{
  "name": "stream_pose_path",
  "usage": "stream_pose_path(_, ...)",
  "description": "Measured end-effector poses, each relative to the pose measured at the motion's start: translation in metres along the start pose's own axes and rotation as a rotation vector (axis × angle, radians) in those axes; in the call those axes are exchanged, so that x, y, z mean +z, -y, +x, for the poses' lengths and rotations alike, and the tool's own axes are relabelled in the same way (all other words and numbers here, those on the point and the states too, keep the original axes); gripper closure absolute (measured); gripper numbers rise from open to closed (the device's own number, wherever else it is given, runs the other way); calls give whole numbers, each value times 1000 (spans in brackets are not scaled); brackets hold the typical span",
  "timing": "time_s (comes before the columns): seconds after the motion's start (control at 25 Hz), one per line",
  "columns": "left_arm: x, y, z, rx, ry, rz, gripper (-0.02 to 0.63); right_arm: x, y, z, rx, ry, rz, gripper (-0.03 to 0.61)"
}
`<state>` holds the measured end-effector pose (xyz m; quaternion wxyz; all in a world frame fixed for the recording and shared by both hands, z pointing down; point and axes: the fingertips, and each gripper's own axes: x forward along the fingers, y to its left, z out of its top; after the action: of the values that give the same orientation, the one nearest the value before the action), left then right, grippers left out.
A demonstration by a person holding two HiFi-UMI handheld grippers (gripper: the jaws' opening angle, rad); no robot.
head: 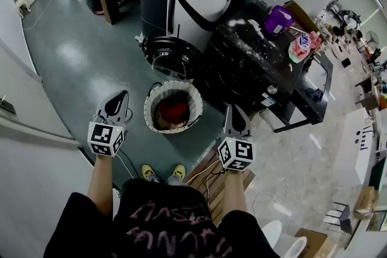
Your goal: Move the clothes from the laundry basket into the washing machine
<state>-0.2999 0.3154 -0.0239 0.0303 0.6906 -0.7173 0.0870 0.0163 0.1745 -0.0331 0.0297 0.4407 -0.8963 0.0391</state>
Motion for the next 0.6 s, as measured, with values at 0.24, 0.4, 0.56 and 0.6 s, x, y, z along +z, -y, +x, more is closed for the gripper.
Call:
stream_pose_path(0.24, 2, 2, -5, 0, 3, -8, 603, -2, -7, -4, 5, -3, 6, 584)
stream_pose_path(0.4, 6, 2, -5, -3, 16, -14, 603, 1, -5, -4, -7, 9, 20, 584)
stream_pose_path(0.56, 8, 4, -5, -10, 34, -19, 603, 5, -2, -6, -21, 49, 25, 574)
stream_pose_path(0.6, 8, 4, -5, -8, 35, -22, 603, 6, -2, -7, -23, 54, 26, 565)
